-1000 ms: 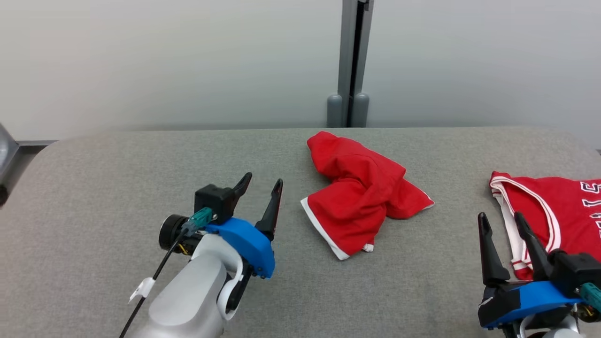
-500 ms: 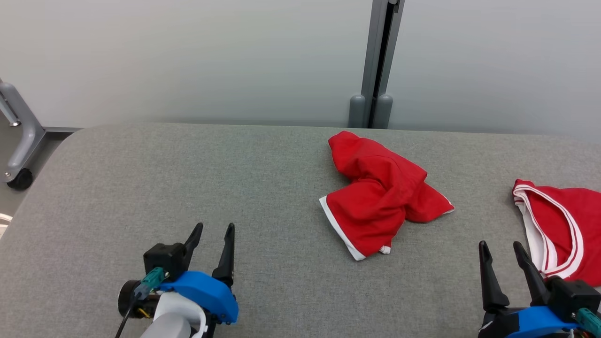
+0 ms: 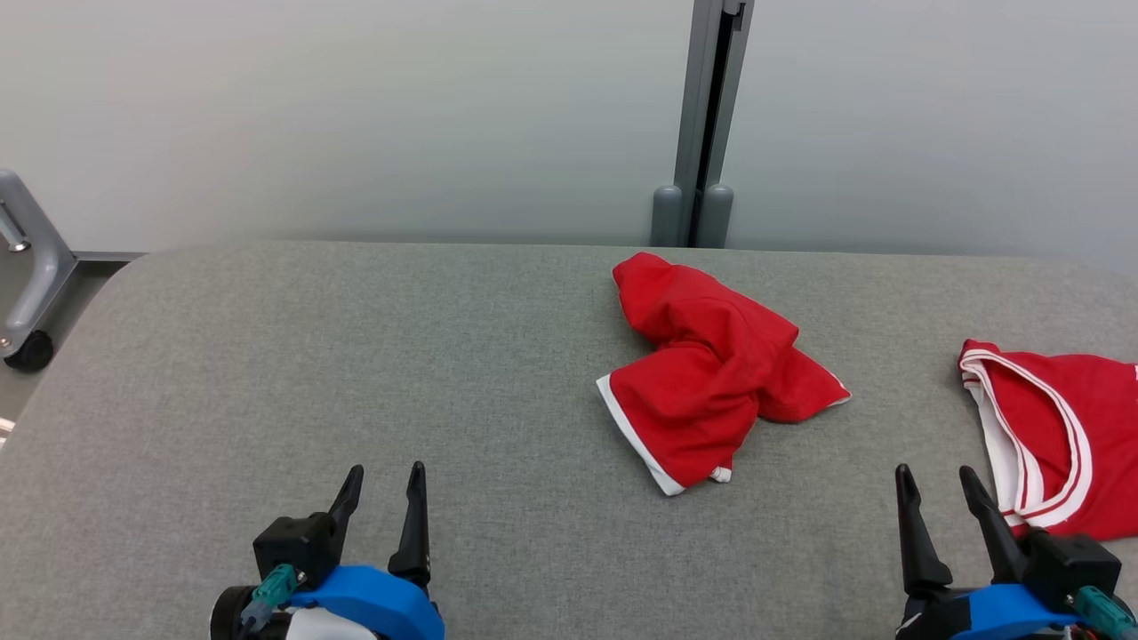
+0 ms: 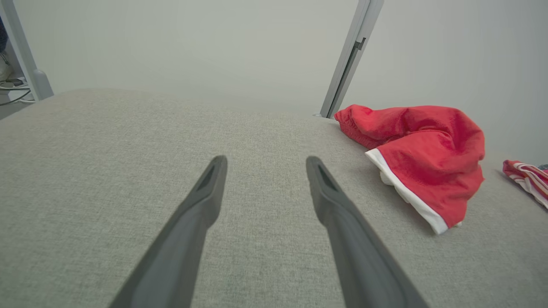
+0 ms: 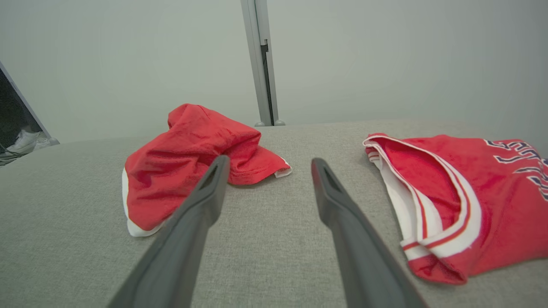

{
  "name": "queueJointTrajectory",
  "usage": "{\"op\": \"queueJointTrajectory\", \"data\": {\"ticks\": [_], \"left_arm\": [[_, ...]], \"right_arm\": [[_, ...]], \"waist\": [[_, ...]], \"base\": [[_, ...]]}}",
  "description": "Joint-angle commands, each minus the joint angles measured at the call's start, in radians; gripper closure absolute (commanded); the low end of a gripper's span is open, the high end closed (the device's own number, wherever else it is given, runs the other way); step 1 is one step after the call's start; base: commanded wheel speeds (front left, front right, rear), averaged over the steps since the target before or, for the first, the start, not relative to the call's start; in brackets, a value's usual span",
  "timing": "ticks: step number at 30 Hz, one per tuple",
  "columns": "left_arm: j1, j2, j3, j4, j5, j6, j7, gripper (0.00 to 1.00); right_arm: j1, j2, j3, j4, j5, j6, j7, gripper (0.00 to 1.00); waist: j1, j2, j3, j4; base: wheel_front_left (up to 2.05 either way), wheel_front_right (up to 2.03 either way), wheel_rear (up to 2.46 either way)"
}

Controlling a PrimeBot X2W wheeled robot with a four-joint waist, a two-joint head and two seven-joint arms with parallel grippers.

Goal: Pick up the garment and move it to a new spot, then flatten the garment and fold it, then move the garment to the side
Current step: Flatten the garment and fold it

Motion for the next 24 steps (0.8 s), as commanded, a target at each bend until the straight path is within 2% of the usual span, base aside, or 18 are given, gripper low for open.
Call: {"op": "queueJointTrajectory", "data": {"ticks": [1, 16, 24], "left_arm": [[-0.002, -0.002, 0.0, -0.005, 0.008, 0.003, -0.005, 0.0], [-0.007, -0.003, 0.0, -0.02, 0.013, -0.001, -0.005, 0.0], [-0.031, -0.006, -0.01, -0.029, 0.018, -0.006, -0.003, 0.0]], "right_arm": [[-0.014, -0.004, -0.001, 0.008, -0.006, 0.0, -0.006, 0.0], [-0.028, -0.004, 0.001, 0.043, -0.02, 0.0, -0.017, 0.0], [-0.059, -0.003, 0.049, 0.096, -0.029, 0.0, 0.036, 0.0]], "waist": [[0.0, 0.0, 0.0, 0.0], [0.0, 0.0, 0.011, 0.01], [0.0, 0.0, 0.049, 0.054]], "base": [[0.0, 0.0, 0.0], [0.0, 0.0, 0.0], [0.0, 0.0, 0.0]]}}
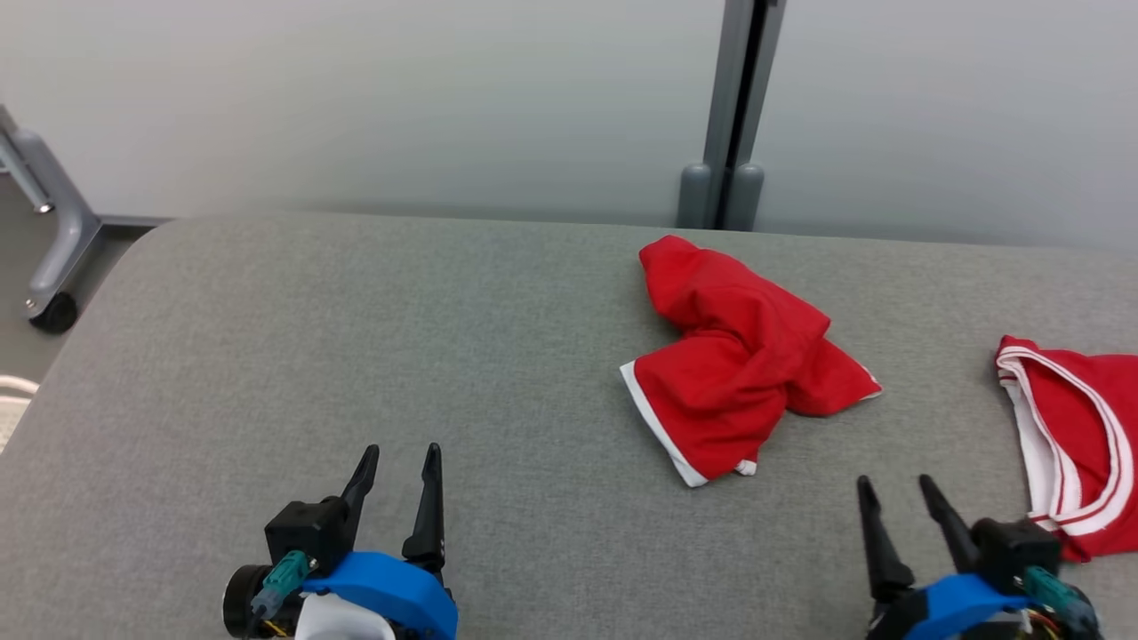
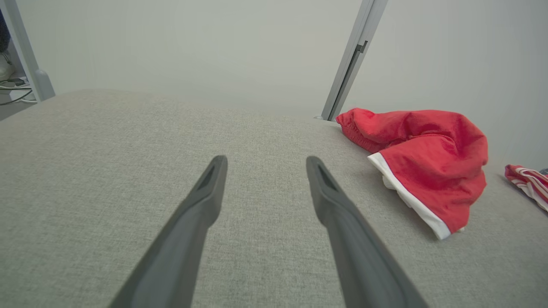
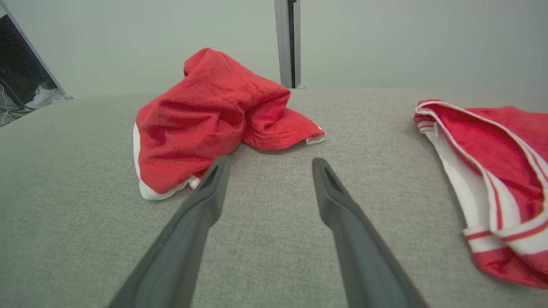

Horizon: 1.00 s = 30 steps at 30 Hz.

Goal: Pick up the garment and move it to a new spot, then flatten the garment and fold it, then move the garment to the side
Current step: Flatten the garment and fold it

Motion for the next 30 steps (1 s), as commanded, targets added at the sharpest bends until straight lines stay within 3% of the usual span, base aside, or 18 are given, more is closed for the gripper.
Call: {"op": "queueJointTrajectory", "data": {"ticks": [1, 9, 20, 21, 22, 23, 24, 25, 30], "left_arm": [[-0.022, 0.001, -0.003, -0.005, 0.007, -0.004, -0.003, 0.0], [-0.044, -0.005, -0.002, -0.002, 0.01, 0.0, -0.001, 0.0], [-0.064, -0.022, 0.007, 0.007, 0.018, -0.006, -0.004, 0.0], [-0.065, -0.023, 0.009, 0.008, 0.02, -0.007, -0.004, 0.0], [-0.065, -0.024, 0.011, 0.008, 0.021, -0.007, -0.004, 0.0], [-0.065, -0.024, 0.014, 0.009, 0.022, -0.007, -0.004, 0.0], [-0.064, -0.023, 0.017, 0.009, 0.023, -0.007, -0.004, 0.0], [-0.062, -0.023, 0.019, 0.01, 0.024, -0.007, -0.004, 0.0], [-0.057, -0.025, 0.029, 0.009, 0.032, -0.01, -0.004, 0.0]], "right_arm": [[-0.037, -0.003, 0.029, 0.033, -0.006, 0.0, 0.019, 0.0], [-0.148, -0.003, 0.06, 0.186, -0.048, 0.0, 0.052, 0.0], [-0.309, -0.003, 0.055, 0.431, -0.112, 0.0, 0.011, 0.0], [-0.32, -0.003, 0.052, 0.444, -0.115, 0.0, 0.004, 0.04], [-0.331, -0.003, 0.053, 0.455, -0.113, 0.0, -0.005, 0.47], [-0.34, -0.003, 0.058, 0.465, -0.109, 0.0, -0.012, 0.6], [-0.348, -0.003, 0.063, 0.474, -0.106, 0.0, -0.016, 0.85], [-0.355, -0.003, 0.069, 0.487, -0.103, 0.0, -0.02, 1.0], [-0.389, -0.003, 0.08, 0.493, -0.09, 0.0, -0.042, 1.0]], "waist": [[0.0, 0.0, 0.028, 0.03], [0.0, 0.0, 0.082, 0.099], [0.0, 0.0, 0.136, 0.164], [0.0, 0.0, 0.138, 0.164], [0.0, 0.0, 0.14, 0.164], [0.0, 0.0, 0.141, 0.163], [0.0, 0.0, 0.142, 0.16], [0.0, 0.0, 0.142, 0.155], [0.0, 0.0, 0.141, 0.124]], "base": [[0.0, 0.0, 0.0], [0.0, 0.0, 0.0], [0.0, 0.0, 0.0], [0.0, 0.0, 0.0], [0.0, 0.0, 0.0], [0.0, 0.0, 0.0], [0.0, 0.0, 0.0], [0.0, 0.0, 0.0], [0.0, 0.0, 0.0]]}}
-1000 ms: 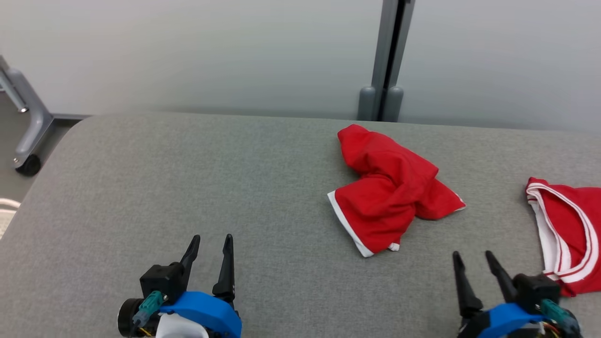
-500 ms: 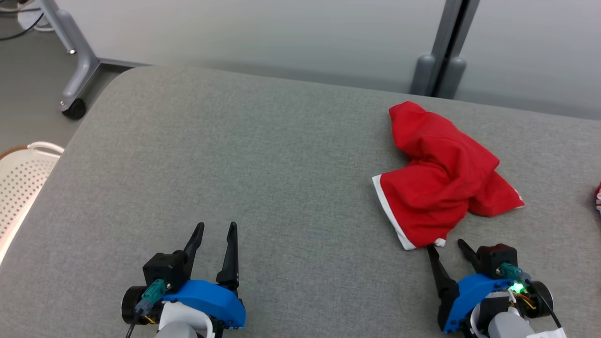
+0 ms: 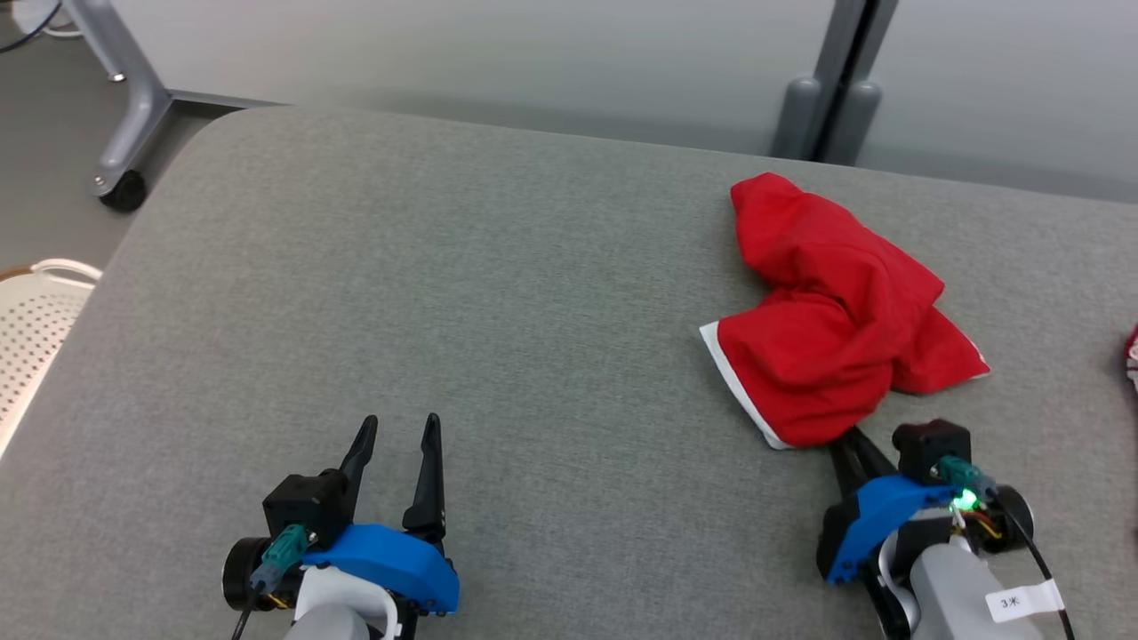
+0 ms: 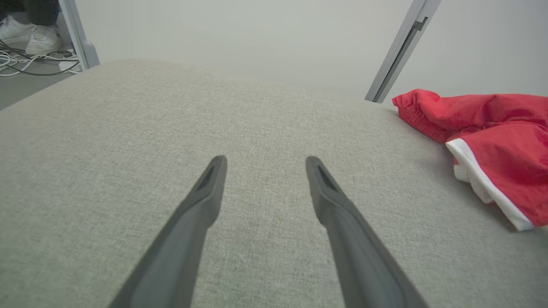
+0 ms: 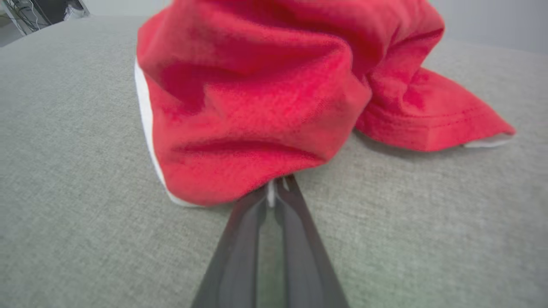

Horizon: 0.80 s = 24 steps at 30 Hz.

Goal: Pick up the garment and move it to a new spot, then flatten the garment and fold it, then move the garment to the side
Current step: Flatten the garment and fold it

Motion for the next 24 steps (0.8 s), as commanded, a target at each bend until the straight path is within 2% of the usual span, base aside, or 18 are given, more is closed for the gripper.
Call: {"op": "queueJointTrajectory", "data": {"ticks": [1, 3, 7, 8, 15, 19, 24], "left_arm": [[-0.01, -0.001, 0.01, -0.003, 0.008, -0.003, -0.004, 0.0], [0.009, 0.002, 0.019, -0.007, 0.017, -0.003, -0.005, 0.0], [0.024, 0.0, 0.023, -0.006, 0.022, -0.004, -0.005, 0.0], [0.03, 0.0, 0.023, -0.004, 0.023, -0.005, -0.005, 0.0], [0.05, 0.003, 0.025, -0.007, 0.025, -0.005, -0.005, 0.0], [0.055, 0.004, 0.021, -0.008, 0.026, -0.009, -0.005, 0.0], [0.044, 0.003, 0.017, -0.011, 0.027, -0.013, -0.005, 0.0]], "right_arm": [[-0.026, -0.004, 0.005, -0.02, 0.013, 0.0, -0.012, 1.0], [-0.023, -0.004, 0.06, -0.167, 0.076, 0.0, -0.017, 1.0], [0.036, -0.004, 0.074, -0.301, 0.08, 0.0, -0.015, 1.0], [0.074, -0.005, 0.061, -0.374, 0.076, 0.0, 0.004, 1.0], [0.267, -0.004, -0.065, -0.63, 0.025, 0.0, 0.11, 1.0], [0.358, -0.004, -0.139, -0.686, -0.006, 0.0, 0.165, 1.0], [0.405, -0.004, -0.204, -0.626, -0.071, 0.0, 0.17, 1.0]], "waist": [[-0.0001, -0.0003, -0.003, -0.016], [-0.0001, -0.0003, -0.017, -0.08], [-0.0001, -0.0003, -0.04, -0.113], [-0.0001, -0.0003, -0.051, -0.126], [-0.0001, -0.0003, -0.077, -0.155], [-0.0001, -0.0003, -0.074, -0.162], [-0.0001, -0.0003, -0.061, -0.161]], "base": [[0.0, 0.0, 0.0], [0.0, 0.0, 0.0], [0.0, 0.0, 0.0], [0.0, 0.0, 0.0], [0.0, 0.0, 0.0], [0.0, 0.0, 0.0], [0.0, 0.0, 0.0]]}}
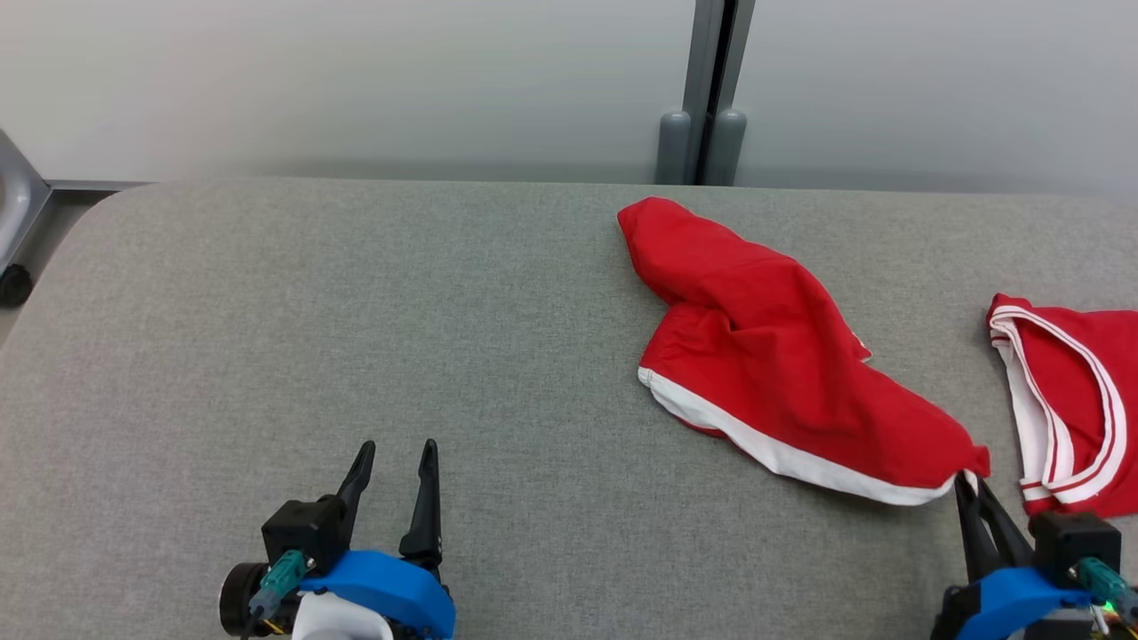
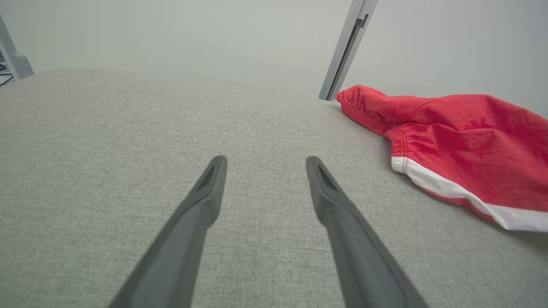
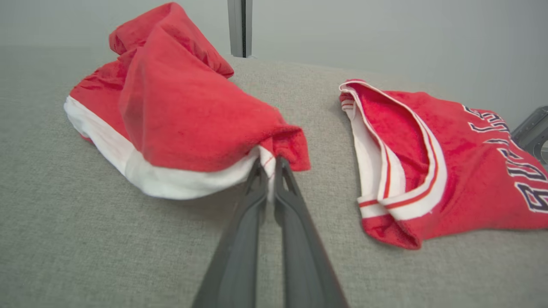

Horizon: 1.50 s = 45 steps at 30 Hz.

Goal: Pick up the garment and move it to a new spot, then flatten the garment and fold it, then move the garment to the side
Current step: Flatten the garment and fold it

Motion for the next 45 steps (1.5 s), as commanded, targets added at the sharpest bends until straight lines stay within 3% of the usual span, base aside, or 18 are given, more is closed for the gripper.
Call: {"op": "queueJointTrajectory", "data": {"ticks": [1, 9, 10, 11, 12, 13, 20, 28, 35, 45], "left_arm": [[-0.008, 0.001, -0.002, -0.002, 0.005, -0.004, -0.005, 0.0], [-0.016, 0.003, -0.001, 0.001, 0.008, -0.004, -0.005, 0.0], [-0.016, 0.003, -0.001, 0.002, 0.008, -0.004, -0.005, 0.0], [-0.016, 0.002, -0.001, 0.003, 0.007, -0.005, -0.005, 0.0], [-0.015, 0.002, 0.0, 0.003, 0.006, -0.005, -0.005, 0.0], [-0.014, 0.002, 0.002, 0.004, 0.005, -0.005, -0.005, 0.0], [-0.004, 0.003, 0.014, -0.001, 0.005, -0.004, -0.005, 0.0], [-0.043, -0.005, -0.015, 0.004, 0.015, -0.03, 0.007, 0.0], [-0.155, -0.039, -0.068, 0.058, 0.017, -0.087, 0.07, 0.0], [-0.367, -0.079, -0.145, 0.276, 0.03, -0.16, 0.154, 0.0]], "right_arm": [[0.014, -0.003, -0.019, 0.032, -0.008, 0.0, -0.012, 1.0], [-0.037, -0.003, -0.091, 0.191, -0.063, 0.0, -0.1, 1.0], [-0.044, -0.004, -0.103, 0.208, -0.071, 0.0, -0.109, 0.9], [-0.05, -0.004, -0.11, 0.225, -0.078, 0.0, -0.118, 0.54], [-0.056, -0.003, -0.117, 0.242, -0.075, 0.0, -0.126, 0.08], [-0.06, -0.003, -0.124, 0.257, -0.072, 0.0, -0.134, 0.0], [-0.07, -0.004, -0.124, 0.29, -0.034, 0.0, -0.174, 0.0], [-0.072, -0.004, -0.083, 0.167, 0.017, 0.0, -0.186, 0.0], [-0.077, -0.003, -0.003, 0.017, 0.076, 0.0, -0.166, 0.0], [-0.136, -0.004, 0.084, -0.09, 0.12, 0.0, -0.152, 0.0]], "waist": [[0.0001, 0.0001, 0.005, 0.002], [0.0001, 0.0001, 0.012, 0.0], [0.0001, 0.0001, 0.01, 0.0], [0.0001, 0.0001, 0.009, 0.0], [0.0001, 0.0001, 0.007, 0.0], [0.0001, 0.0001, 0.005, -0.001], [0.0001, 0.0001, -0.018, -0.022], [0.0001, 0.0001, -0.032, -0.064], [0.0001, 0.0001, -0.001, -0.108], [0.0001, 0.0001, 0.125, -0.193]], "base": [[0.0, 0.0, 0.0], [0.0, 0.0, 0.0], [0.0, 0.0, 0.0], [0.0, 0.0, 0.0], [0.0, 0.0, 0.0], [0.0, 0.0, 0.0], [0.0, 0.0, 0.0], [0.0, 0.0, 0.0], [0.0, 0.0, 0.0], [0.0, 0.0, 0.0]]}}
